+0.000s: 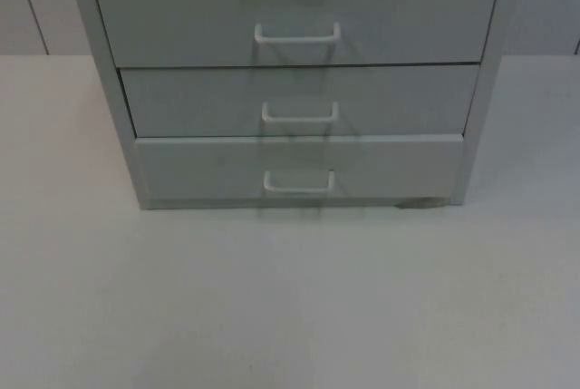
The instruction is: Open the drawer with the left hand, place the block into the drawer with the right hand, then close the drawer with the left hand.
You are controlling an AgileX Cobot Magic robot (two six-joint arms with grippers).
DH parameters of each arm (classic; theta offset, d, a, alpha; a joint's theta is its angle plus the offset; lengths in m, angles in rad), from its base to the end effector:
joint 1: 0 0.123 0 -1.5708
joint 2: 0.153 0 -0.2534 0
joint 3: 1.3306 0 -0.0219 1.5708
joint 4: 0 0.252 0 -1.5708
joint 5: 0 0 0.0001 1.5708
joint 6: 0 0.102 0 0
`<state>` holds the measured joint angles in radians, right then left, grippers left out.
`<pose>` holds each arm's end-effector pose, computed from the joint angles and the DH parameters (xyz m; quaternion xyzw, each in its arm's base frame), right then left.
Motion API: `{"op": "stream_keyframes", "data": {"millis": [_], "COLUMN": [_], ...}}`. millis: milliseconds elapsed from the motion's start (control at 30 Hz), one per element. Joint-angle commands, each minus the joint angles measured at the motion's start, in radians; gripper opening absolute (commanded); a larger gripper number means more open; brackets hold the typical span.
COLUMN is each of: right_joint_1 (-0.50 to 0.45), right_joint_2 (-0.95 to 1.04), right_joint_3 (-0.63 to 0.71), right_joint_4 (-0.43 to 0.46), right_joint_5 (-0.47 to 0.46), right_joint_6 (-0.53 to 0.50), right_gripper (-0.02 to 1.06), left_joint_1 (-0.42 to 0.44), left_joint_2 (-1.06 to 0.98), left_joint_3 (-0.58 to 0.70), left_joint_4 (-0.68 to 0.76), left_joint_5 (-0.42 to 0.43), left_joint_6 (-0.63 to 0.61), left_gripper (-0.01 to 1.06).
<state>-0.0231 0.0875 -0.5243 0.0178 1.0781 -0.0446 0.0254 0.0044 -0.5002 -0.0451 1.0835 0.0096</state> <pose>0.0478 0.0005 0.2747 -0.0095 0.8735 -0.0076 0.4867 0.0375 -0.0031 0.2708 -0.0057 0.8600 -0.0136 0.5102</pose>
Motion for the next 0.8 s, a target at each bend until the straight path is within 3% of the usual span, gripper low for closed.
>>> {"op": "stream_keyframes", "data": {"millis": [0, 200, 300, 333, 400, 433, 500, 567, 767], "right_joint_1": [-0.002, -0.002, -0.002, -0.002, -0.002, -0.002, -0.002, -0.002, -0.002], "right_joint_2": [-0.004, -0.004, -0.004, -0.004, -0.004, -0.004, -0.004, -0.004, -0.004], "right_joint_3": [0.008, 0.008, 0.008, 0.008, 0.008, 0.008, 0.008, 0.008, 0.008], "right_joint_4": [-0.008, -0.008, 0.003, 0.01, 0.01, 0.01, 0.01, 0.01, 0.01], "right_joint_5": [0.001, 0.001, 0.001, 0.001, 0.001, 0.001, 0.001, 0.001, 0.001], "right_joint_6": [0.008, 0.008, -0.011, -0.023, -0.025, -0.025, -0.023, -0.023, -0.023], "right_gripper": [0.7, 0.7, 0.72, 0.75, 0.88, 0.88, 1.02, 1.05, 1.05], "left_joint_1": [0.004, 0.004, 0.004, 0.004, 0.004, 0.004, 0.004, 0.004, 0.004], "left_joint_2": [-0.004, -0.004, -0.004, -0.004, -0.004, -0.004, -0.004, -0.004, -0.004], "left_joint_3": [0.006, 0.006, 0.006, 0.006, 0.006, 0.006, 0.006, 0.006, 0.006], "left_joint_4": [-0.009, -0.009, -0.009, -0.009, -0.009, -0.009, -0.009, -0.009, -0.011], "left_joint_5": [-0.008, -0.008, -0.008, -0.008, -0.008, -0.008, -0.008, -0.008, -0.008], "left_joint_6": [-0.004, -0.004, -0.004, -0.004, -0.004, -0.004, -0.004, -0.01, -0.01], "left_gripper": [0.0, 0.0, 0.08, 0.15, 0.39, 0.39, 0.7, 1.05, 1.05]}}
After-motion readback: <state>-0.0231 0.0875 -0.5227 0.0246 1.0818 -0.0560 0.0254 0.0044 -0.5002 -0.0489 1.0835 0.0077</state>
